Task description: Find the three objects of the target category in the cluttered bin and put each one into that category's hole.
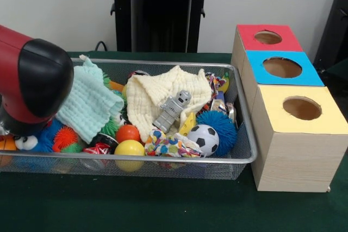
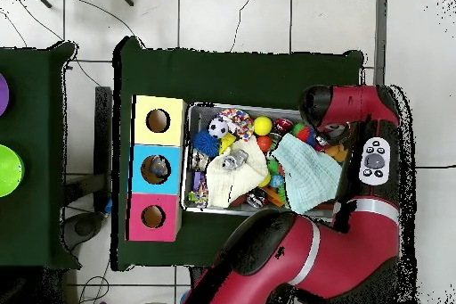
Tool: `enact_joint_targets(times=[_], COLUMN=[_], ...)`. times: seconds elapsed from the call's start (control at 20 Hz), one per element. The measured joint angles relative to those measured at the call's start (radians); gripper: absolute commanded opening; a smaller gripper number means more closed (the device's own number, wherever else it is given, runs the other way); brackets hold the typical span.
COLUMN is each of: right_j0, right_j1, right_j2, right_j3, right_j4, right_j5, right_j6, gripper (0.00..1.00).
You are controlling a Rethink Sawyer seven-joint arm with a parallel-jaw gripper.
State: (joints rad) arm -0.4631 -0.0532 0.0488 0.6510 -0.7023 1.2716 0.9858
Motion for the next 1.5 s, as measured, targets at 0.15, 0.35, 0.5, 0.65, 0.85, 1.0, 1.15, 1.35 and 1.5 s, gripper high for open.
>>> enact_joint_targets(times=[0.15,0.35,0.5,0.65,0.85,1.0,1.15,1.35,1.5], right_j0=[0.000,0.003,0.010,0.021,0.041,0.062,0.083,0.105,0.109], right_j1=[-0.011,-0.056,-0.095,-0.138,-0.189,-0.225,-0.254,-0.279,-0.288], right_j2=[0.000,-0.001,-0.003,-0.005,-0.008,-0.011,-0.012,-0.012,-0.012], right_j3=[0.019,0.096,0.154,0.211,0.267,0.301,0.325,0.329,0.329], right_j4=[0.001,0.012,0.024,0.042,0.062,0.077,0.091,0.102,0.102], right_j5=[-0.002,-0.013,-0.017,-0.018,-0.017,-0.017,-0.017,-0.017,-0.017], right_j6=[0.000,0.000,0.000,0.000,0.000,0.000,0.000,0.000,0.000], gripper=[0.00,0.00,0.00,0.00,0.00,0.00,0.00,0.00,0.00])
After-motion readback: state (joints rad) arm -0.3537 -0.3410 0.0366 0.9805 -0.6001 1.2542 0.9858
